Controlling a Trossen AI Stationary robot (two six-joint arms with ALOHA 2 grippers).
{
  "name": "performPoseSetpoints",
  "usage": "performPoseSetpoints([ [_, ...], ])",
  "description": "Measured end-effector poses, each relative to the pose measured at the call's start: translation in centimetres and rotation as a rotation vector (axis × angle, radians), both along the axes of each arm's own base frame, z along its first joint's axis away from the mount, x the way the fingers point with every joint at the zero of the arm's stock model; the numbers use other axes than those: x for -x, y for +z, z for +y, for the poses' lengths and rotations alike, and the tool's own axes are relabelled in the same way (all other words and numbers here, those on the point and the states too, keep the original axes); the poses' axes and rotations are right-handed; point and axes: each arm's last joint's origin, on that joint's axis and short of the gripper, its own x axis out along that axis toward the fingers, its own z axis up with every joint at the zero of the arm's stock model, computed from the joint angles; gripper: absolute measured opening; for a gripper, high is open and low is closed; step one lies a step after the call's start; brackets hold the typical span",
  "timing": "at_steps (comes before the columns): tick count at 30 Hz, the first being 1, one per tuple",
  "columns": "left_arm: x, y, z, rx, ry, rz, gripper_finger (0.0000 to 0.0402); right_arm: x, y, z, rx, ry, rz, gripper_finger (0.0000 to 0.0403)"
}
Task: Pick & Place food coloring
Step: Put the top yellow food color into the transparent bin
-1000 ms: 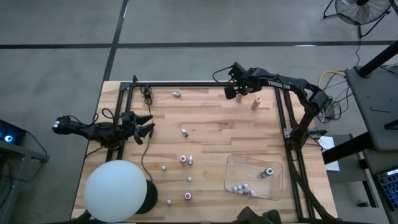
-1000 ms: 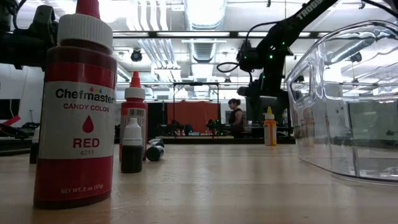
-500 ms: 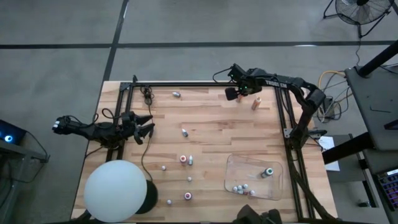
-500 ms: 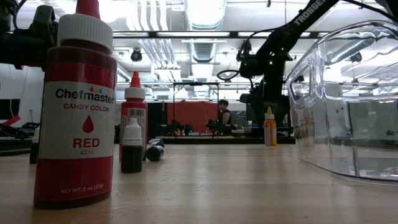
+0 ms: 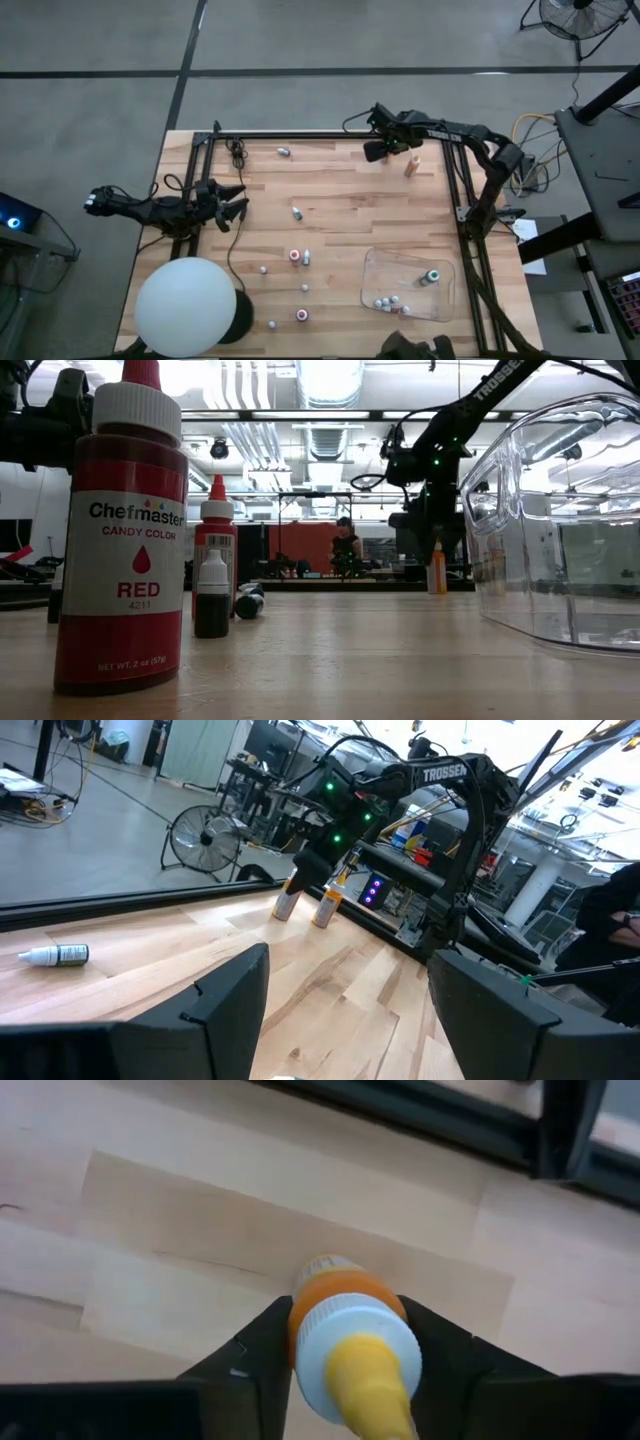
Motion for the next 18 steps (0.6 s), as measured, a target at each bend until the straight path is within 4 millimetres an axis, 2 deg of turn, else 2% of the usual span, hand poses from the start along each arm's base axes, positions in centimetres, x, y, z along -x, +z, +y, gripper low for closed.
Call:
performPoseSetpoints([
  [3, 0.0, 0.0, 0.0, 0.000, 0.000, 0.001, 0.0245, -0.3, 0.8, 0.3, 0.023, 0.054, -0.001, 0.0135],
  [11, 0.0, 0.0, 0.0, 0.000, 0.000, 0.000, 0.0245, -0.7, 5.2, 2.0, 0.064, 0.143, -0.028, 0.0135],
  [18, 0.0, 0.0, 0.0, 0.000, 0.000, 0.000, 0.0245, -0.3, 8.5, 5.7, 0.096, 0.243, -0.030, 0.0136],
])
